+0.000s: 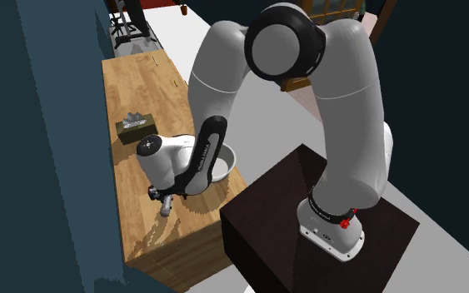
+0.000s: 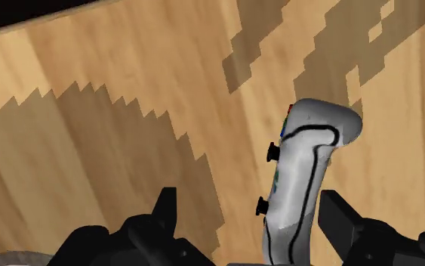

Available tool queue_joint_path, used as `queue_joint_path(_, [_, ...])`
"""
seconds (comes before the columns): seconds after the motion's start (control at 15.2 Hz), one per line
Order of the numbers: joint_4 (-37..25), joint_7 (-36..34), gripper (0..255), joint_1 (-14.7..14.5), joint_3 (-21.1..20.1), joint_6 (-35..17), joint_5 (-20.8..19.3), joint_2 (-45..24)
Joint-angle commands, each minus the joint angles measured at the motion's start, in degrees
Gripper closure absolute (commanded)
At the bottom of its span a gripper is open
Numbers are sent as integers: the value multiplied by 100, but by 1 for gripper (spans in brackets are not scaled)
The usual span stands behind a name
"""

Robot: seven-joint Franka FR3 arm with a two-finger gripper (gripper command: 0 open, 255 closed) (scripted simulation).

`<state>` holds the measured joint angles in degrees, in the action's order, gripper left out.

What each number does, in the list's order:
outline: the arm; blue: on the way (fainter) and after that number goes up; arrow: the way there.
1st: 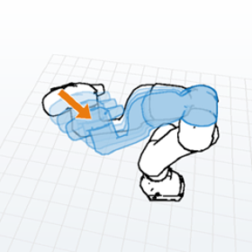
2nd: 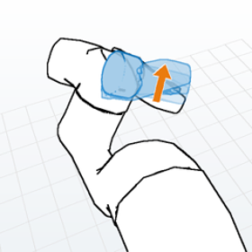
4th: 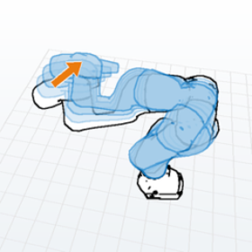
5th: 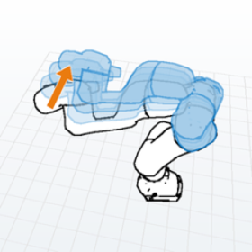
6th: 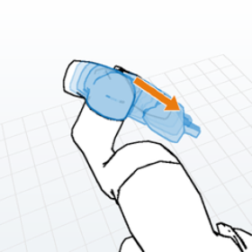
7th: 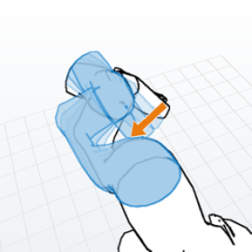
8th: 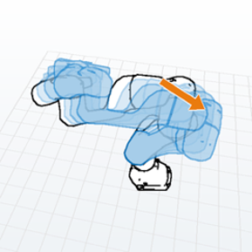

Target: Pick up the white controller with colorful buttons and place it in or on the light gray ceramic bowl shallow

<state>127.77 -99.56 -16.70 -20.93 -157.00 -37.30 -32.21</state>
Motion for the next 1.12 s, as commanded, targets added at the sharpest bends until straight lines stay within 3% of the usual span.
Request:
queue_joint_path(0.0, [-77,-873,0,-59,154,-142,383,-104])
queue_joint_path(0.4, [-303,-1050,0,-347,505,-418,165,-564])
queue_joint_path(0.92, [-305,-919,0,-528,672,-497,361,-578])
queue_joint_path(0.99, [-412,-904,255,-532,607,-388,414,-597])
queue_joint_path(1.06, [-362,-842,255,-452,620,-437,395,-593])
